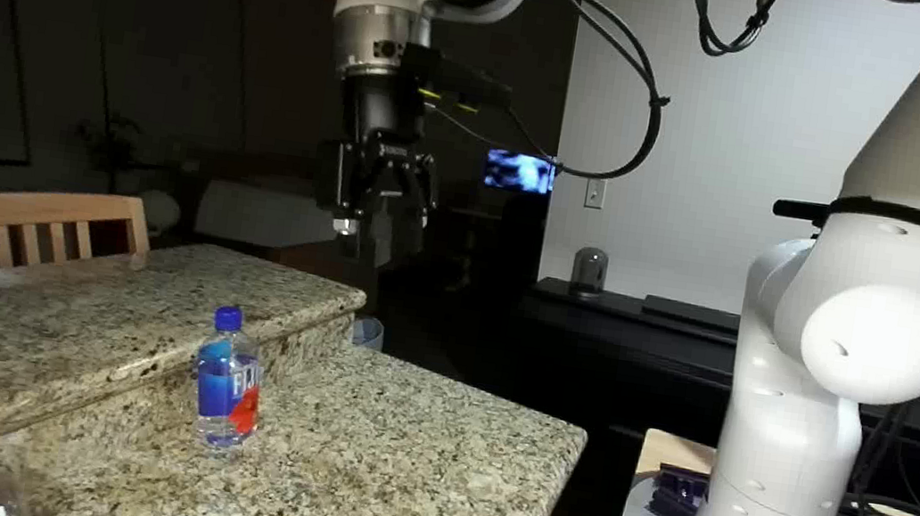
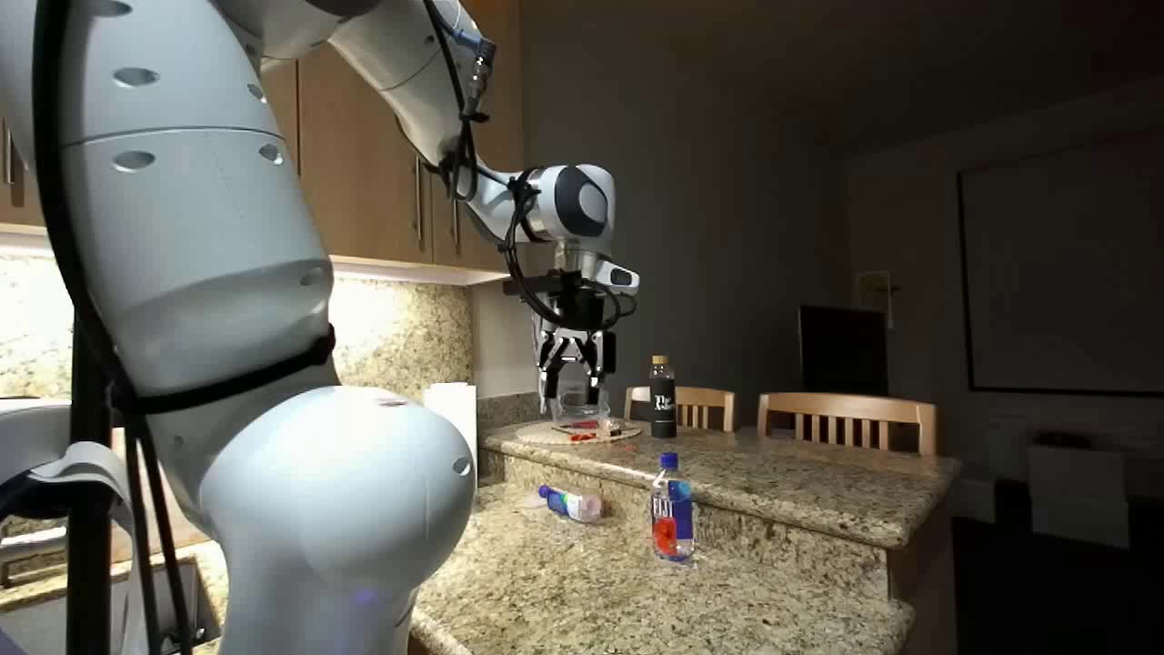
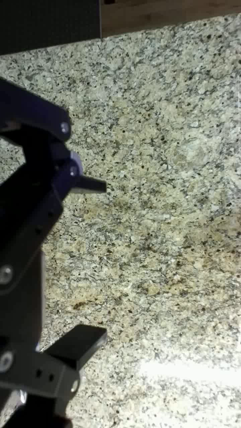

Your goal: Pick the blue bottle and put it a step up on the counter

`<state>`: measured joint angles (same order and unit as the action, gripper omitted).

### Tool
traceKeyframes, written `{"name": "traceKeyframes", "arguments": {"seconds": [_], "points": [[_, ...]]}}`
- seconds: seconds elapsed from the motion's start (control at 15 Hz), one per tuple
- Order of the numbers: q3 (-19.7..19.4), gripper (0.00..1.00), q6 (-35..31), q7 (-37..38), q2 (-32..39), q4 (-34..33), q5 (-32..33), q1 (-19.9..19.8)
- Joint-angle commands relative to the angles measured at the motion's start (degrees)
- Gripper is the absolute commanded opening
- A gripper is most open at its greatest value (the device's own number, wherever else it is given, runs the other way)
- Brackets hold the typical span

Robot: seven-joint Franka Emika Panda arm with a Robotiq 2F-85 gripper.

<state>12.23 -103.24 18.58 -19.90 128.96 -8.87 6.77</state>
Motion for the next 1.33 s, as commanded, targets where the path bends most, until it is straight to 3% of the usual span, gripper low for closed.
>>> {"name": "traceKeyframes", "arguments": {"seconds": [0.0, 0.47, 1.27], "points": [[-0.22, 1.00, 0.11, 0.07, 0.04, -0.09, 0.09, 0.24], [0.79, 1.00, -2.10, 2.50, 0.22, -0.01, 1.95, -0.12], [-1.39, 1.00, -21.85, 4.66, 19.11, -6.78, 8.51, -0.64]]}}
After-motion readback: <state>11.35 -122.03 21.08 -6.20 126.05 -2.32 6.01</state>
